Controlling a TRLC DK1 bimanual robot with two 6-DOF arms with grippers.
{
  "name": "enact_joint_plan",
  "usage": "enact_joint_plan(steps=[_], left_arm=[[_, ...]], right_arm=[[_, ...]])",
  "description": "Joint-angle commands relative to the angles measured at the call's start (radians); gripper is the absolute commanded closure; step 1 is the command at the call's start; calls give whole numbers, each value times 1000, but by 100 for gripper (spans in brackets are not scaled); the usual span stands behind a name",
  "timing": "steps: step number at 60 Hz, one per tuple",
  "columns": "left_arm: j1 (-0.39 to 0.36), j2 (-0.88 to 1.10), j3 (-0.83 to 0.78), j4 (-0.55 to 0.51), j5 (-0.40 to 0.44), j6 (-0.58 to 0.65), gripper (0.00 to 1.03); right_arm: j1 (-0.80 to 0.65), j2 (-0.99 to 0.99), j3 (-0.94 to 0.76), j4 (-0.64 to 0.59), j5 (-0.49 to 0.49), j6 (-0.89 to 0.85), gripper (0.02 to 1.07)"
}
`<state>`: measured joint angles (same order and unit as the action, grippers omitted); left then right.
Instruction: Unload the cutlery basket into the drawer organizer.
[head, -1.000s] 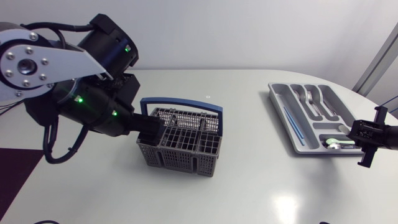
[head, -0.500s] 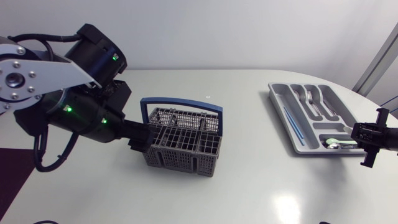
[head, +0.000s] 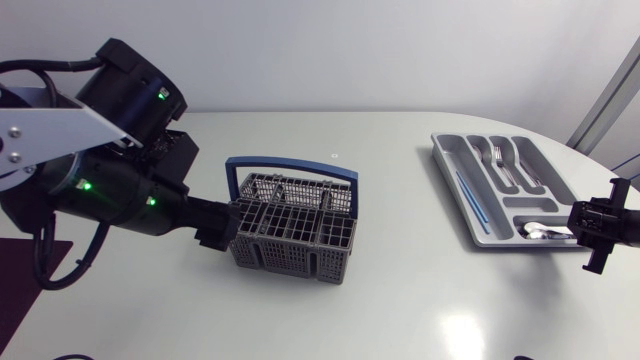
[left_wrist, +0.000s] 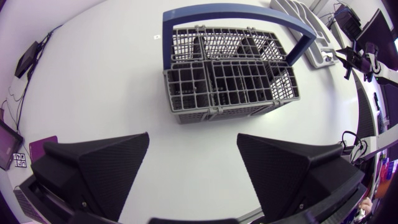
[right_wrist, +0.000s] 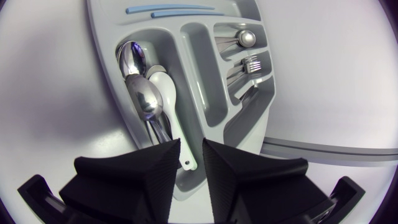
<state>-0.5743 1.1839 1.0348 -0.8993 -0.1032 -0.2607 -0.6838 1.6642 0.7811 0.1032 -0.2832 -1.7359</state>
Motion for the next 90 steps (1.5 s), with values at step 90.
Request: enact_joint_plan(steps=[90], left_arm=[[255,36,-255,290,34,138,4]], right_arm=[[1258,-716,-198,-527,122,1095,69]])
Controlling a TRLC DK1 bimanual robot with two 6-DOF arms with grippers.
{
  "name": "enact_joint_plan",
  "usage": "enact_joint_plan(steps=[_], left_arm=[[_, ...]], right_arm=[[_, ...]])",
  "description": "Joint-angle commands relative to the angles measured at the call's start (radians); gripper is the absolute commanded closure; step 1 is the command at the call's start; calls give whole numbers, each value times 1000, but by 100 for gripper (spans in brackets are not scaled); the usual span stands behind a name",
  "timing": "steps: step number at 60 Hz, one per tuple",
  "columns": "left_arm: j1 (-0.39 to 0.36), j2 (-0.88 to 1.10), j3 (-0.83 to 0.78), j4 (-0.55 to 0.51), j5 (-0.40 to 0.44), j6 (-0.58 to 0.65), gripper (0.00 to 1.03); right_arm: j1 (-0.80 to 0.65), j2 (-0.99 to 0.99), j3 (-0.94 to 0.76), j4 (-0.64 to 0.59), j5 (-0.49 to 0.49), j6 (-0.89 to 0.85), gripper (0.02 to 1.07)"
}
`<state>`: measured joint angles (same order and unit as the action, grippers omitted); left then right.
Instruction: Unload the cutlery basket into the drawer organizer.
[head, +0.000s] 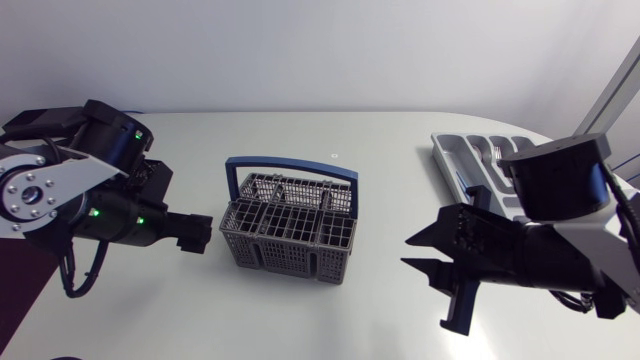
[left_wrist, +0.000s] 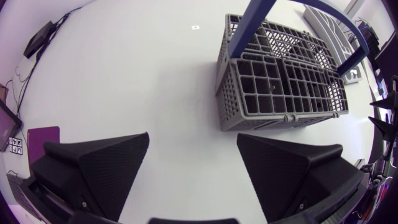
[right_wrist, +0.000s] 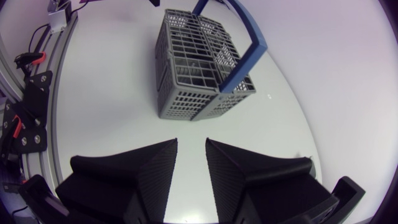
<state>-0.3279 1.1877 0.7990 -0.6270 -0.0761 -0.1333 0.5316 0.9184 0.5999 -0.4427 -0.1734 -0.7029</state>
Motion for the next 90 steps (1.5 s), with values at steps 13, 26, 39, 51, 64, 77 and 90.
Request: enact_joint_plan(steps=[13,26,39,51,64,77,90], left_arm=[[1,75,-11,59,7,4,4],[-45,84,-3,62,7,-19,4],[-88,81,-7,61,7,-35,4],[-111,70,-7,53,9,-46,4],[-120,46,-12,39,9,-48,4],[-123,39,-21,36,7,-46,4],[-125,38,-20,36,9,-48,4]], right_arm=[[142,166,3,113,23,120,69],[192,270,51,164,25,148,69],[225,332,83,196,14,163,69],[202,402,103,236,20,157,69],[151,442,112,262,45,135,69],[123,448,115,277,48,121,69],[108,464,118,288,60,118,69]])
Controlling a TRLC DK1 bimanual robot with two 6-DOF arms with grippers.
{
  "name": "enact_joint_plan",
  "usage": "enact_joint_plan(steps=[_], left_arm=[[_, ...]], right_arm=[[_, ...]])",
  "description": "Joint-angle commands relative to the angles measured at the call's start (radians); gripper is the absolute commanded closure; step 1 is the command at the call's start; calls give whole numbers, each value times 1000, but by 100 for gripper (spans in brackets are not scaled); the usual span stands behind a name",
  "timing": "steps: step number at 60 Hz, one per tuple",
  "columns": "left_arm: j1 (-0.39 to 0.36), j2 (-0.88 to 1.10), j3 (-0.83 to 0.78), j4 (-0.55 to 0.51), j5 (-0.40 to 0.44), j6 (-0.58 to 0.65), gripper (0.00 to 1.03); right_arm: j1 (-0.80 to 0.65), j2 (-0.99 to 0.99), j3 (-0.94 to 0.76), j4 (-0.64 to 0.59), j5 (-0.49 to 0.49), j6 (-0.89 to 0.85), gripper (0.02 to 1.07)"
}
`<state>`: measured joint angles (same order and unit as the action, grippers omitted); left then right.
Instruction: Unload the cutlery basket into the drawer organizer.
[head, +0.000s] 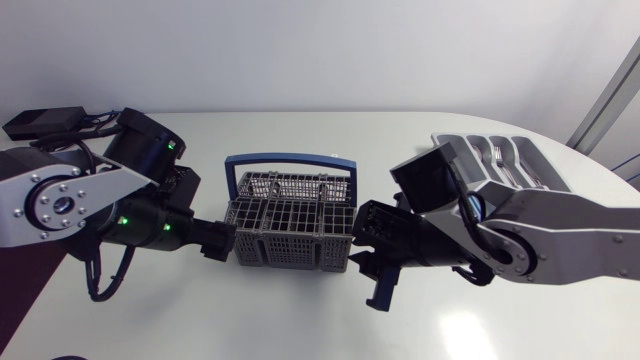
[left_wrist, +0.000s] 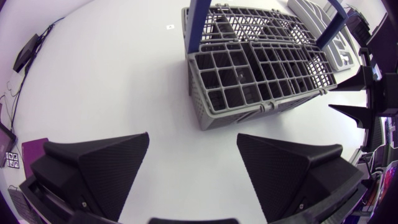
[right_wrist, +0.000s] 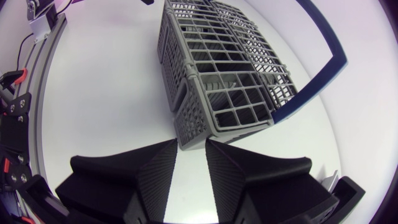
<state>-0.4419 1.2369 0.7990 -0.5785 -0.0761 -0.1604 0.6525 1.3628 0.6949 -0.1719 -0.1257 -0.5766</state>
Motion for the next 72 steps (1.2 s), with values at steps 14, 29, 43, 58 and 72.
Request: enact_joint_plan(steps=[14,29,43,58,72], left_arm=[[-11,-17,-27,-12,9,-21,4],[-3,-65,-50,-18,9,-16,4],[29,-119,-75,-32,9,-4,4],[43,-191,-95,-69,12,4,4],[58,-310,-130,-86,12,13,4]], right_arm=[[-39,25,23,31,15,-17,69],[-56,-45,-23,18,26,-11,69],[-76,-142,-77,-14,26,-12,69],[-13,-168,-87,-28,28,6,69],[-10,-275,-109,-67,77,31,69]])
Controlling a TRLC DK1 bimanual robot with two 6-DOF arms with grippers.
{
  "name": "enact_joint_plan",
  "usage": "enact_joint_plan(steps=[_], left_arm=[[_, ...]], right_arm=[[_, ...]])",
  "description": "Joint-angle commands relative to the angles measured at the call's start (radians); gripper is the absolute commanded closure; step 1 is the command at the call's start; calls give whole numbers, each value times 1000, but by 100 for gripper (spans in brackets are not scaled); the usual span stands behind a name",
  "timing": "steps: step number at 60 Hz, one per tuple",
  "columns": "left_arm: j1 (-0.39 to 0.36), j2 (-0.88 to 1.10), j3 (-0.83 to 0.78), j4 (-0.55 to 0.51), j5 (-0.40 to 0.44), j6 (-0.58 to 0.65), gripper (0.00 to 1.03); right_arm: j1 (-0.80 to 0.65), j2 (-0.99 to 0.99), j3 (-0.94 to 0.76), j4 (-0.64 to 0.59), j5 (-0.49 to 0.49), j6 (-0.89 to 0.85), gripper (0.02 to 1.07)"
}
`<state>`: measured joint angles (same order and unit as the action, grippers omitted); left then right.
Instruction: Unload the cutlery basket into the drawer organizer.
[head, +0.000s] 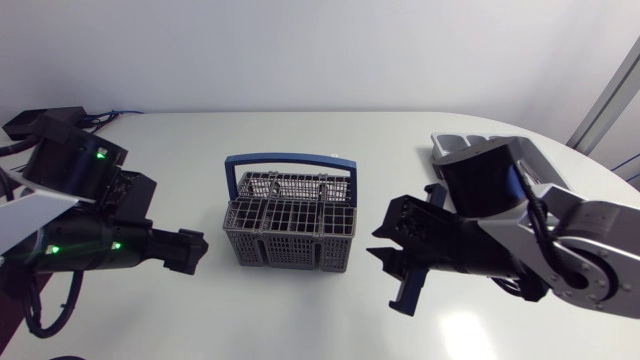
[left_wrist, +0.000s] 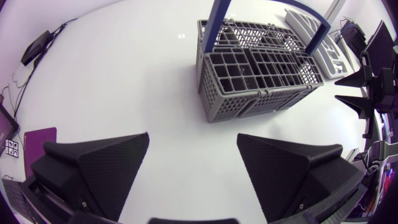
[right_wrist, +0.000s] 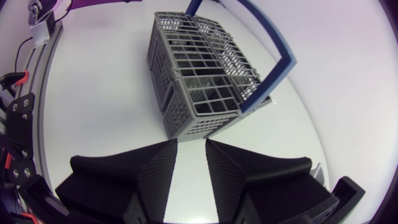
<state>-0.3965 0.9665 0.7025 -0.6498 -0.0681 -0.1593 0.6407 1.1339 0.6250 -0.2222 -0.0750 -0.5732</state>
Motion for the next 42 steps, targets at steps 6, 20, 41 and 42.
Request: enact_joint_plan(steps=[6,20,41,42], left_arm=[[45,-86,-46,-19,4,32,4],[94,-163,-74,-30,4,70,4],[159,-252,-93,-51,4,119,4],[163,-258,-97,-51,4,122,4]], right_arm=[[-7,-129,-73,-35,96,26,66],[-65,-299,-123,-66,162,26,56],[-323,-496,-162,-37,156,47,52],[-332,-507,-168,-32,156,50,50]])
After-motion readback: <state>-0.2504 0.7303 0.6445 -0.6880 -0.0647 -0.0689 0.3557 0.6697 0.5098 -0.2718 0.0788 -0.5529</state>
